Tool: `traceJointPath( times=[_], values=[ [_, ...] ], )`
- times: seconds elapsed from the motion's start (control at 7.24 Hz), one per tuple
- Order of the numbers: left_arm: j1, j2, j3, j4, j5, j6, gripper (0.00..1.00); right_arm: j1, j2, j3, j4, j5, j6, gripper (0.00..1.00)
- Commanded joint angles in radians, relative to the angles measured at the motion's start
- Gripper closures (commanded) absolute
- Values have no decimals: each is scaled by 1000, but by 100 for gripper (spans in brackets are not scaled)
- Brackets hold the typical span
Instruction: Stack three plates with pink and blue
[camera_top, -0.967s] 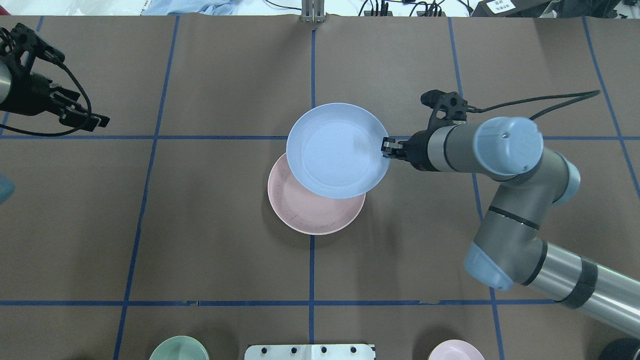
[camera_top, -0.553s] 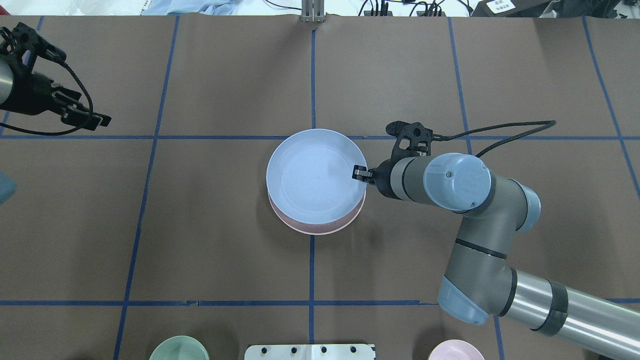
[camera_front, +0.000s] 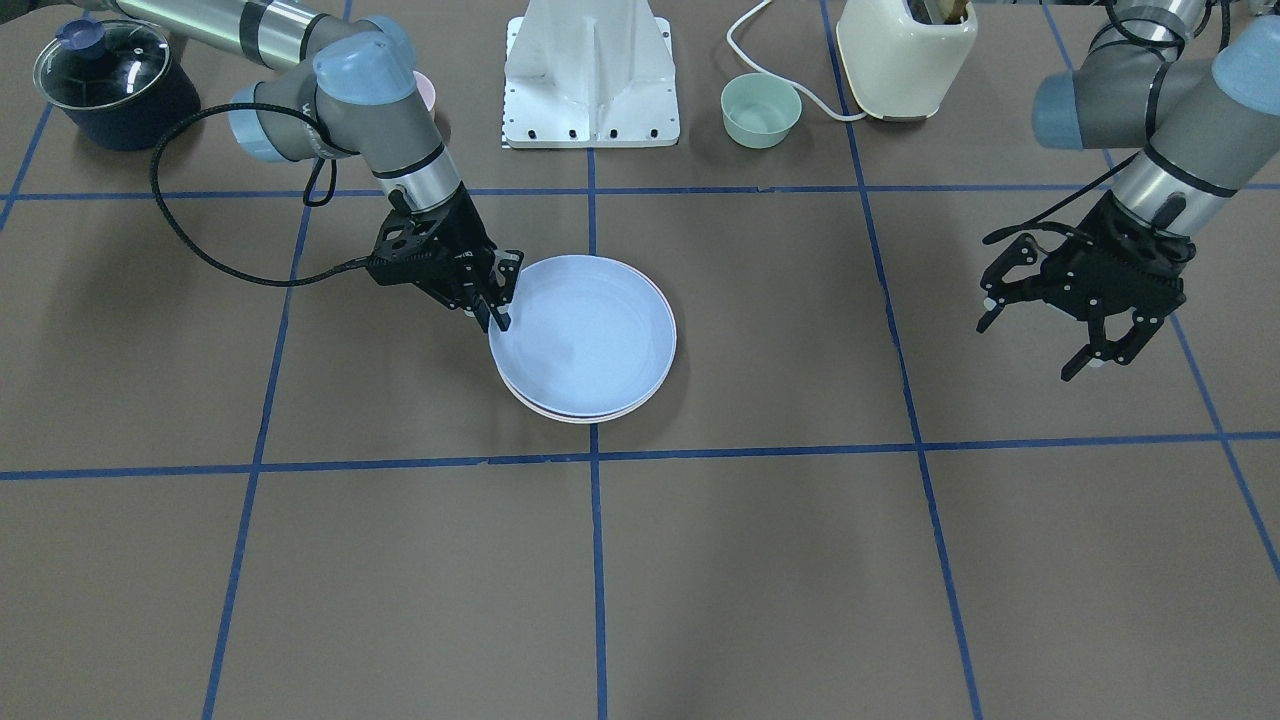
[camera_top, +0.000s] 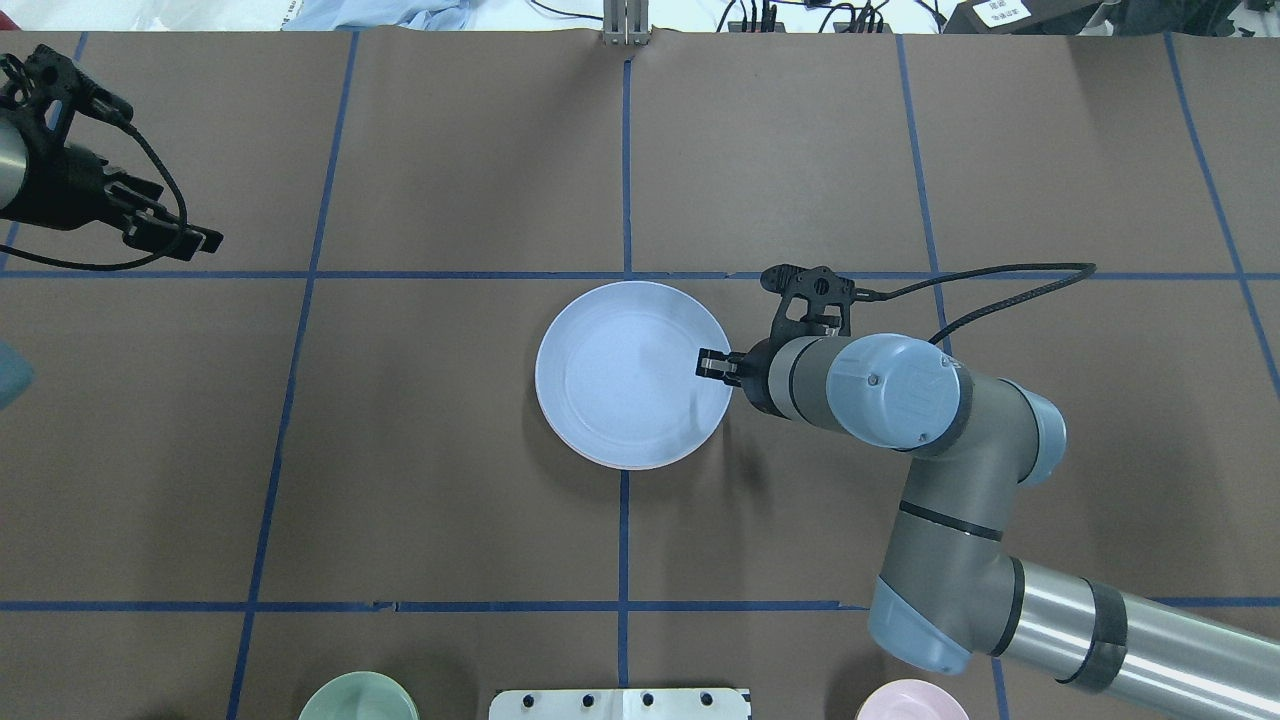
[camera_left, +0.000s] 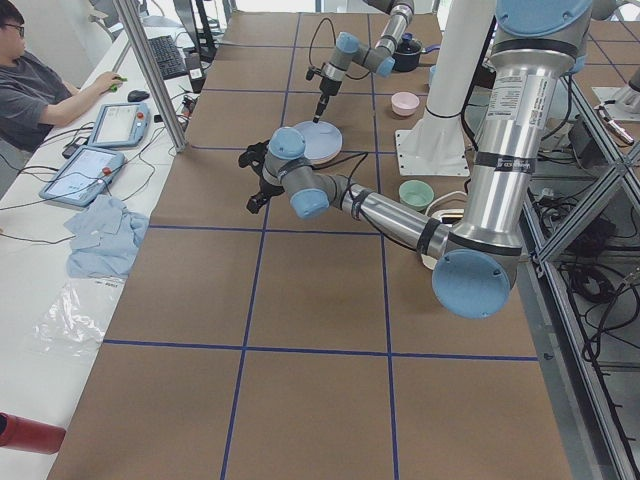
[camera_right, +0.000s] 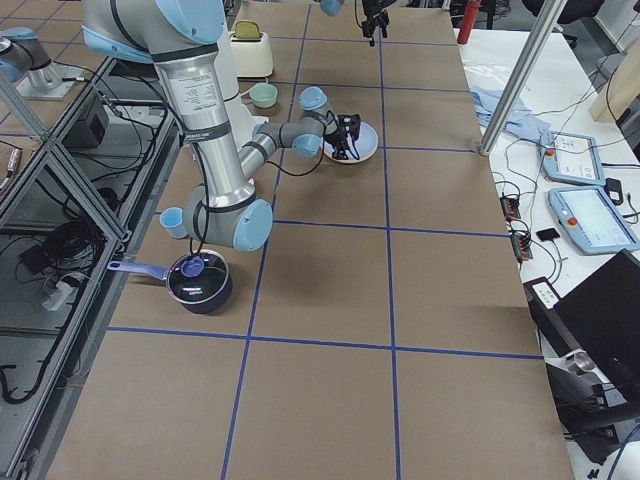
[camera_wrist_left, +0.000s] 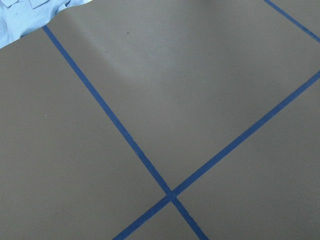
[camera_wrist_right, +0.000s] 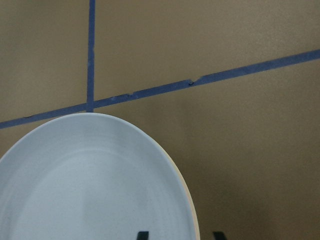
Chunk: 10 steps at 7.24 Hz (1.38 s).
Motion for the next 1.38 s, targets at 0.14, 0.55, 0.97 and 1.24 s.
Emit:
traceJointPath(
  times=[0.14, 0.55, 0.97, 1.24],
  values=[
    [0, 9, -2, 0, -1, -2, 0, 123, 101, 28, -305, 109, -44, 0],
    [-41, 20, -5, 24, -4, 9, 0, 445, 25, 28, -318, 478, -467, 0],
    [-200, 92, -3, 125, -4, 331, 0, 817, -227, 1, -323, 738, -1102, 0],
    [-360, 159, -2, 210, -2, 522, 0, 996, -361, -50, -323, 763, -1421, 0]
  ],
)
